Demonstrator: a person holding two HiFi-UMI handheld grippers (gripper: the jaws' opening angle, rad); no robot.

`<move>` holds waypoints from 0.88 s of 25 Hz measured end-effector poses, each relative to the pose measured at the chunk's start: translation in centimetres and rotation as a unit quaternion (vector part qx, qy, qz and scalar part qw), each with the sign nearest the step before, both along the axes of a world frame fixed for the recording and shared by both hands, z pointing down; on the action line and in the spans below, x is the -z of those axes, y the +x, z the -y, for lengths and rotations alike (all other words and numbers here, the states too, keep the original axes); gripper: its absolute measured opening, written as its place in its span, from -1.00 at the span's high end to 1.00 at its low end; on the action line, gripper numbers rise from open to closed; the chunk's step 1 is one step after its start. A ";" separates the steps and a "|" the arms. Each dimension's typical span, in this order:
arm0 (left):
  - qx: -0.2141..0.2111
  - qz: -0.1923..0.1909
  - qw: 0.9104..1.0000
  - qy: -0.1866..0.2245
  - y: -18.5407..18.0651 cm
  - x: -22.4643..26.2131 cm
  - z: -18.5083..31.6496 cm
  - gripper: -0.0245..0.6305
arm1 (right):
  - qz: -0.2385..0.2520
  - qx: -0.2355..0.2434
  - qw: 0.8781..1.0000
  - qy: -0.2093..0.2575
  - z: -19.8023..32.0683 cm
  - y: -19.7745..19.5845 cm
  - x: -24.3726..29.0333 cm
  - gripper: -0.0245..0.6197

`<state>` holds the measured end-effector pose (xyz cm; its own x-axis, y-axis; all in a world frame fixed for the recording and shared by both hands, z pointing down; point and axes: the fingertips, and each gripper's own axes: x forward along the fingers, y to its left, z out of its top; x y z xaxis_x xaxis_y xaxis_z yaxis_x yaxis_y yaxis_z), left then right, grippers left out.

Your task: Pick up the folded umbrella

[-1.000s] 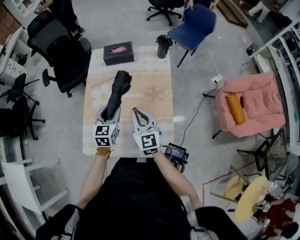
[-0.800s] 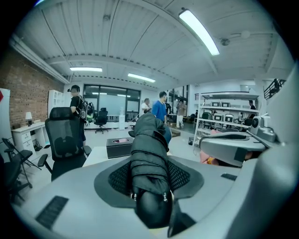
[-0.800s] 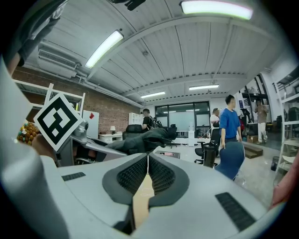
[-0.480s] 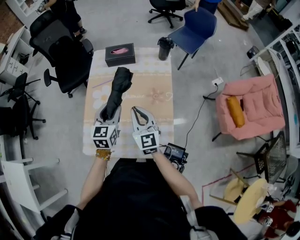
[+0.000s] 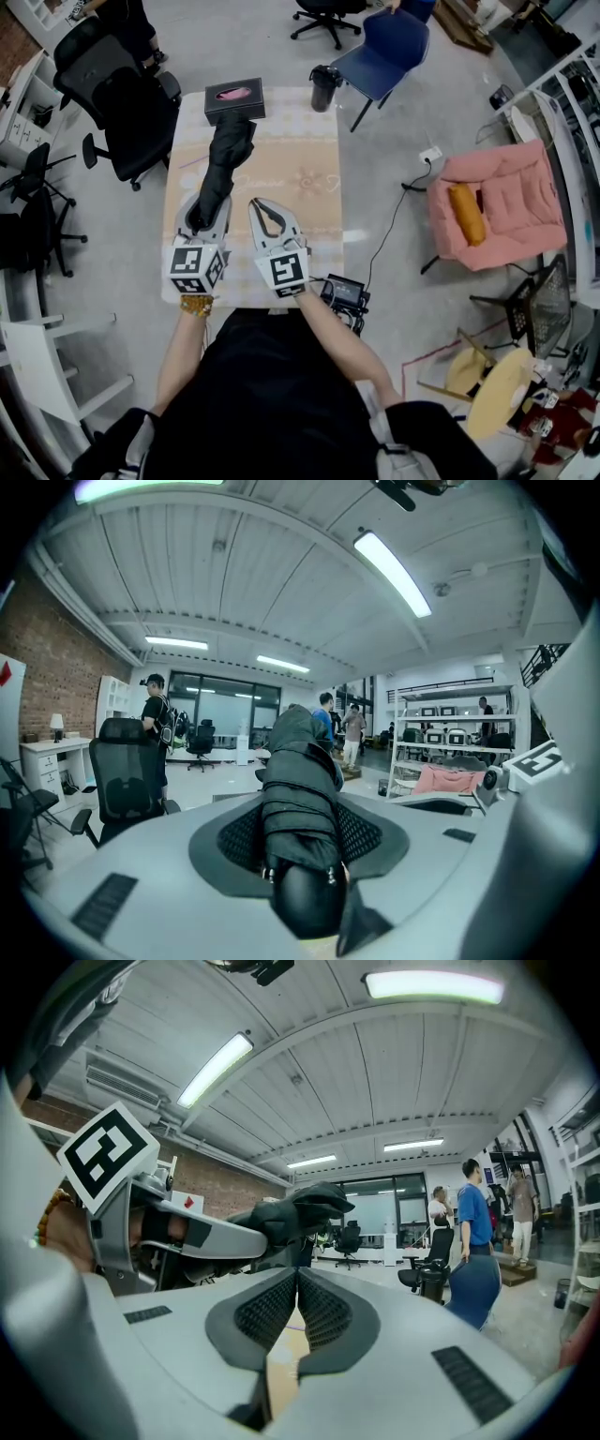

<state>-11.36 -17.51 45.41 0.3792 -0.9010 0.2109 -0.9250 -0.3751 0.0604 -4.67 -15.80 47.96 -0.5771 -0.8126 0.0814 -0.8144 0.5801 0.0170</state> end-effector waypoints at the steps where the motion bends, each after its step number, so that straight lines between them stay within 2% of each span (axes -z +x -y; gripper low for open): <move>1: 0.000 -0.001 1.000 0.001 0.0 0.1 -0.1 0.37 | 0.000 0.000 1.000 0.004 0.0 0.0 0.2 0.87; 5: 0.000 -0.004 1.000 0.007 0.0 0.5 -0.6 0.37 | 0.002 0.001 1.000 0.020 0.0 -0.2 1.1 0.87; 22: 0.010 -0.012 1.000 0.014 -1.1 -0.6 -1.4 0.37 | -0.009 0.002 1.000 0.024 0.1 -0.6 1.5 0.87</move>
<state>-12.45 -16.08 45.99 0.3658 -0.9139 0.1762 -0.9307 -0.3586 0.0722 -5.23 -15.87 46.49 -0.5787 -0.8138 0.0533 -0.8117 0.5811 0.0597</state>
